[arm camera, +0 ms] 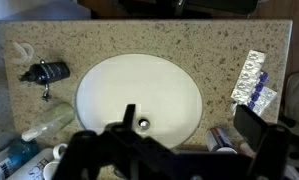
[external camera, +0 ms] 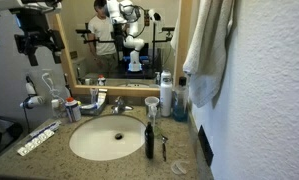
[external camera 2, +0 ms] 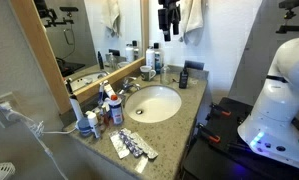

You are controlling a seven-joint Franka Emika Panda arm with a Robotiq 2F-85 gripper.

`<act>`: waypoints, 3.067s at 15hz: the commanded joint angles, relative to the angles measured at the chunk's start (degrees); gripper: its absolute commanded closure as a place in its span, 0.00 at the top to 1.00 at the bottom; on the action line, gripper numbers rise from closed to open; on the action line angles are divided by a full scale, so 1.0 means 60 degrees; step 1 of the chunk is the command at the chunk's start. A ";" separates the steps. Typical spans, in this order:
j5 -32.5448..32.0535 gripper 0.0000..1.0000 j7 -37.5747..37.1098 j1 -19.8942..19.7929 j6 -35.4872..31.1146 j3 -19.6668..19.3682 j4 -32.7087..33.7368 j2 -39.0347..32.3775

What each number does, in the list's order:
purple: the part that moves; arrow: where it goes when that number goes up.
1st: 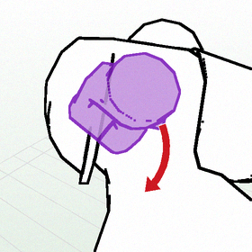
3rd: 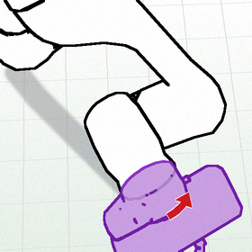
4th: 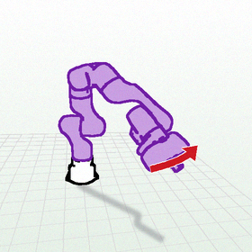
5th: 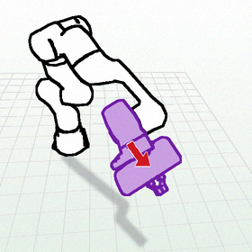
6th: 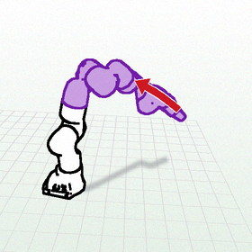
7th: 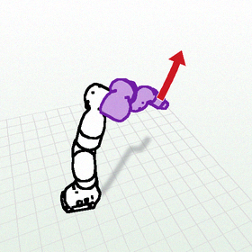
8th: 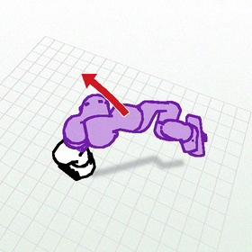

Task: Move the electric toothbrush forward

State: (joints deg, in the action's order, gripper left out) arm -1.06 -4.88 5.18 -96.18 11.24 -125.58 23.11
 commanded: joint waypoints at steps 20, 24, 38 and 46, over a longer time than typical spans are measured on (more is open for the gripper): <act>0.1237 1.00 0.2214 0.0989 -0.9071 -0.0191 -0.0905 -0.3212; 0.2841 1.00 0.4010 0.1394 -1.1387 0.0186 -0.0552 -0.4826; 0.4021 1.00 0.7377 -0.0194 -1.5701 0.3489 0.1586 -0.9323; 0.2950 1.00 0.7329 -0.0342 -1.6289 0.3529 0.2622 -1.0737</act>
State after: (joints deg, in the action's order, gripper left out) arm 18.41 37.95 4.11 -191.61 30.92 -112.96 -37.74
